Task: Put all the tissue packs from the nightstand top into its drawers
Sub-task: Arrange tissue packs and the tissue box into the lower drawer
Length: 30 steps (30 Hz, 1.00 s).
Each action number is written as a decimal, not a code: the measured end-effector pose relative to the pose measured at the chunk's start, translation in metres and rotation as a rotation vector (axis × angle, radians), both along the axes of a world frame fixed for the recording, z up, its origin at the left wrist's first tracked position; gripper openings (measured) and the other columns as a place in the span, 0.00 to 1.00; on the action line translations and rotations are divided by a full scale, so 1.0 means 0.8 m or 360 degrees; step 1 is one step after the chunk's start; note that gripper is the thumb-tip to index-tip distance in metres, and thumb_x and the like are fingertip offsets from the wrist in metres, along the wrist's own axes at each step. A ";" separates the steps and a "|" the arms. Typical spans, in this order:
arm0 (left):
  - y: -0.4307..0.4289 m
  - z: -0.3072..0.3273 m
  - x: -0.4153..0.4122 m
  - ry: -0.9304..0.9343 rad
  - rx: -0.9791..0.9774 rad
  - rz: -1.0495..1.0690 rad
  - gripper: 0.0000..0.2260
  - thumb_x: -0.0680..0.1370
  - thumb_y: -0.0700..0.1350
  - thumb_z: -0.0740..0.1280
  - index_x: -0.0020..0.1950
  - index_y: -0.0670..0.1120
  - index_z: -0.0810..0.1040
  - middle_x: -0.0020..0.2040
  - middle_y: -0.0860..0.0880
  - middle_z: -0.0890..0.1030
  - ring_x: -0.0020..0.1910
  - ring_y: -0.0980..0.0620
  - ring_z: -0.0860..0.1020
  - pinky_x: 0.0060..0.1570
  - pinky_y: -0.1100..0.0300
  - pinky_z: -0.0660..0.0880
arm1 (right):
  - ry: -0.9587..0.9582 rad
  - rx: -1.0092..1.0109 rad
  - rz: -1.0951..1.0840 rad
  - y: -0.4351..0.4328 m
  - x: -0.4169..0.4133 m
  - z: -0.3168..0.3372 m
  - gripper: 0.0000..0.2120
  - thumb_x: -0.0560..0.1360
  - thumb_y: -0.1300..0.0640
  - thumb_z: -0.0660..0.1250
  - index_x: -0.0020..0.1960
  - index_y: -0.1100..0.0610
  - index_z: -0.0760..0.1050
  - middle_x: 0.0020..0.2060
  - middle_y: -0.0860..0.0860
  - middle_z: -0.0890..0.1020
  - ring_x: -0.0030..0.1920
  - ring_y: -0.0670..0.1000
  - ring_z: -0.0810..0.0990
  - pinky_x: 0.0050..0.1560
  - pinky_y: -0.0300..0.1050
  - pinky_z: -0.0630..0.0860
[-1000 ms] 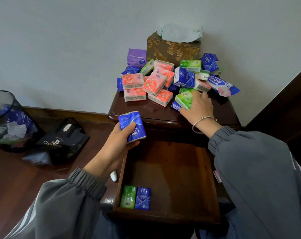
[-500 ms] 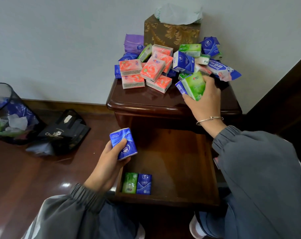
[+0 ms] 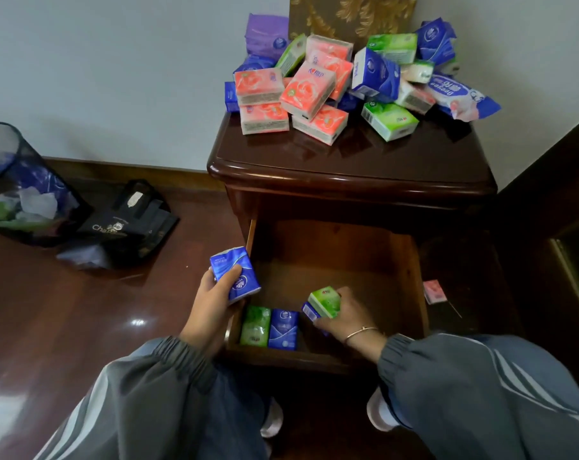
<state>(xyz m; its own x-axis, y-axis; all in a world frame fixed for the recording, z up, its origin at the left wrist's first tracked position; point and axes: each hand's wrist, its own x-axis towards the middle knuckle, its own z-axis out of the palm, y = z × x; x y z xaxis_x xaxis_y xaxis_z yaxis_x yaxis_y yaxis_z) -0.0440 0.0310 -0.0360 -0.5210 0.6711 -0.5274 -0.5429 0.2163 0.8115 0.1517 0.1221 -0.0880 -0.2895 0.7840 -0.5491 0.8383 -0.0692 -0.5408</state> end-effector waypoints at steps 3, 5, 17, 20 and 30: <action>0.002 -0.002 -0.004 -0.0032 -0.0015 0.0025 0.11 0.79 0.43 0.65 0.60 0.42 0.75 0.38 0.49 0.85 0.33 0.55 0.83 0.29 0.65 0.76 | -0.0182 -0.0109 0.0054 -0.007 -0.015 -0.035 0.33 0.67 0.52 0.75 0.64 0.59 0.61 0.59 0.57 0.76 0.57 0.57 0.76 0.51 0.42 0.71; 0.004 -0.005 -0.007 -0.0051 -0.0037 0.0004 0.10 0.78 0.43 0.66 0.58 0.44 0.75 0.39 0.49 0.85 0.33 0.56 0.83 0.30 0.65 0.76 | -0.0316 -0.0173 0.0137 -0.010 -0.017 -0.049 0.39 0.65 0.48 0.76 0.67 0.60 0.60 0.62 0.57 0.73 0.61 0.57 0.75 0.56 0.44 0.71; 0.015 -0.010 -0.004 -0.0061 -0.0070 -0.0176 0.08 0.78 0.46 0.66 0.57 0.48 0.75 0.40 0.52 0.84 0.34 0.59 0.81 0.37 0.63 0.75 | 0.0123 -0.0295 -0.0279 0.004 0.001 -0.062 0.24 0.64 0.51 0.76 0.55 0.56 0.71 0.47 0.52 0.79 0.45 0.51 0.78 0.44 0.44 0.73; 0.017 -0.007 -0.002 -0.0060 -0.0068 -0.0181 0.08 0.78 0.46 0.65 0.57 0.48 0.75 0.41 0.51 0.83 0.33 0.59 0.81 0.36 0.63 0.74 | 0.0157 -0.0589 -0.0242 -0.004 0.000 -0.068 0.28 0.64 0.51 0.76 0.59 0.59 0.72 0.50 0.57 0.81 0.48 0.54 0.80 0.48 0.50 0.80; 0.023 -0.006 0.004 -0.0050 -0.0087 -0.0325 0.12 0.77 0.47 0.68 0.59 0.48 0.74 0.39 0.51 0.86 0.35 0.57 0.83 0.30 0.64 0.77 | -0.0417 -0.0332 0.0108 0.008 0.034 -0.051 0.31 0.75 0.40 0.62 0.69 0.60 0.65 0.67 0.57 0.72 0.65 0.55 0.73 0.58 0.38 0.67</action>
<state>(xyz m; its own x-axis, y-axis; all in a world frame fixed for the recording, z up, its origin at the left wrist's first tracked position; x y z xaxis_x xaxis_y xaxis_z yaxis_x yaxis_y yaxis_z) -0.0404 0.0498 -0.0408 -0.3600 0.7309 -0.5798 -0.5081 0.3676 0.7789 0.1792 0.1288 -0.1287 -0.1648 0.6307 -0.7584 0.9534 -0.0950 -0.2862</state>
